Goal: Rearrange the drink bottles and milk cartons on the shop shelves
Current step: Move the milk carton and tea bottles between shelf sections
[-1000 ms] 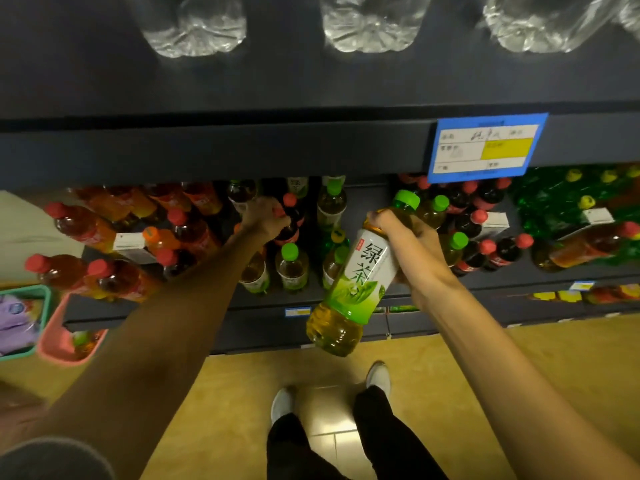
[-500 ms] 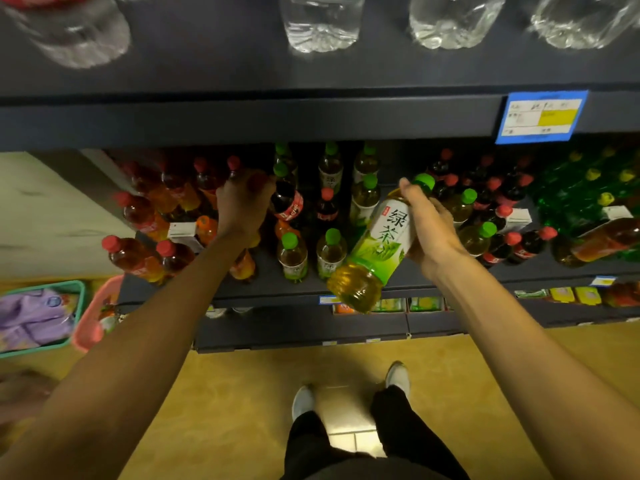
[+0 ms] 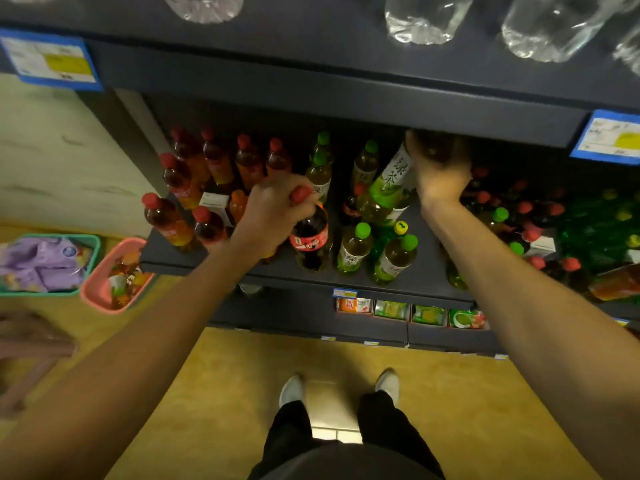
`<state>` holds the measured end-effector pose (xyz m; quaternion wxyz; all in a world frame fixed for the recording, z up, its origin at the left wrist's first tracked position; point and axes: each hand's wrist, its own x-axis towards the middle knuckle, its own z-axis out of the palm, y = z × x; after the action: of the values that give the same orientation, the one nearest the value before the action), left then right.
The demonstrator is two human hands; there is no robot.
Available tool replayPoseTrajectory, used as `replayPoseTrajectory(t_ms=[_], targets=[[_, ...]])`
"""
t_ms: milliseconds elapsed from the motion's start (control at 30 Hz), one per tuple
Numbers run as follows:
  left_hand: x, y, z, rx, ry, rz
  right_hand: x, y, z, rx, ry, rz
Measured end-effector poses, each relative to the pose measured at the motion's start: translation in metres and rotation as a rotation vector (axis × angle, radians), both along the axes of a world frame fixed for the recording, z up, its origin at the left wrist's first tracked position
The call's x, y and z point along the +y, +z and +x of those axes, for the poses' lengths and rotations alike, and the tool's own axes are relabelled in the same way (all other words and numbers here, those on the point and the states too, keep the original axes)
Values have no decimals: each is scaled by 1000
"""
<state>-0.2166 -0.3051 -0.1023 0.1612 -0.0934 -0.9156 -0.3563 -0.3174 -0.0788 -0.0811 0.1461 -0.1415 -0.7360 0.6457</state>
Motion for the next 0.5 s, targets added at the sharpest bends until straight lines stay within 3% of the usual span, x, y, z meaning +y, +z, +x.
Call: replayPoseTrajectory(t_ms=[133, 300, 500], targets=[[8, -16, 11, -18, 38, 18, 2, -32, -16, -132, 204, 319], [19, -34, 22, -4, 89, 90, 2, -50, -32, -243, 494, 454], [26, -42, 29, 0, 155, 153, -3, -82, -48, -211, 768, 663]])
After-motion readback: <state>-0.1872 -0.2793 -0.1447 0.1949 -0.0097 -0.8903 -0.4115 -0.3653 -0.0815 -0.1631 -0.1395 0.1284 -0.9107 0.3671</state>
